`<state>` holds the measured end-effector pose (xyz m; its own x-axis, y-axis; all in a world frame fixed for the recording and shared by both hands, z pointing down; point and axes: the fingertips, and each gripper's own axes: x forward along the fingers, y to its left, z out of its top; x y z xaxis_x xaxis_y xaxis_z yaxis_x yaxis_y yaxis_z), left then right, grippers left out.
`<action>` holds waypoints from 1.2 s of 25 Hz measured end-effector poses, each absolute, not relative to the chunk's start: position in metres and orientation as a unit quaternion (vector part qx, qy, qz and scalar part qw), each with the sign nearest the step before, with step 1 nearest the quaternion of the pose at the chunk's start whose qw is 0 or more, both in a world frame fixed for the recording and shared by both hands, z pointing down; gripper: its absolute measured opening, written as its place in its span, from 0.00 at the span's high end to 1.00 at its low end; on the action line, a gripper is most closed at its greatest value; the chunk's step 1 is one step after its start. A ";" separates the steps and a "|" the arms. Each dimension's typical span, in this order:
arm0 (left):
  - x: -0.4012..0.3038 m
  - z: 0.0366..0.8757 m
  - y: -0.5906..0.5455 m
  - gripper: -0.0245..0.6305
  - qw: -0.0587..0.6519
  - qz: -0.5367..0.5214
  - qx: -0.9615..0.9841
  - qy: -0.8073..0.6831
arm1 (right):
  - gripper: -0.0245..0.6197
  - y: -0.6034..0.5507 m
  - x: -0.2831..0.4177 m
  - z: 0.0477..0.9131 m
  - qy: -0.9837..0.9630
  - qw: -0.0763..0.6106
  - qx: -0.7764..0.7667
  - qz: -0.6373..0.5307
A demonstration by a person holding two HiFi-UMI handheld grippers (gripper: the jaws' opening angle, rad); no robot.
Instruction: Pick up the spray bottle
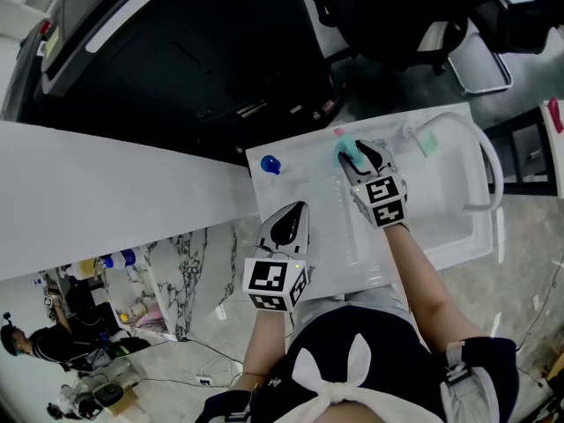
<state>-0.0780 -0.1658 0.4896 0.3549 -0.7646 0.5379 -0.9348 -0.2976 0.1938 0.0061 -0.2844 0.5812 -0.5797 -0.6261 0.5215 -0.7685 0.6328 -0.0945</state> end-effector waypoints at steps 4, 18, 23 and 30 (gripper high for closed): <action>-0.079 0.488 -0.165 0.92 0.242 0.175 0.787 -0.540 | 0.69 -0.283 0.006 0.580 -0.875 0.229 0.396 0.156; -0.083 0.481 -0.161 0.92 0.239 0.168 0.788 -0.542 | 0.71 -0.283 0.012 0.568 -0.874 0.219 0.408 0.149; -0.086 0.476 -0.158 0.92 0.234 0.167 0.790 -0.542 | 0.71 -0.283 0.013 0.558 -0.874 0.209 0.416 0.142; -0.088 0.468 -0.153 0.92 0.226 0.162 0.793 -0.542 | 0.72 -0.275 0.011 0.544 -0.878 0.203 0.413 0.136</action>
<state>-0.0878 -0.1531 0.4680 0.3606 -0.7866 0.5012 -0.9326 -0.3109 0.1831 0.0113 -0.2747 0.5435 -0.5769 -0.6691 0.4685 -0.7794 0.6225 -0.0705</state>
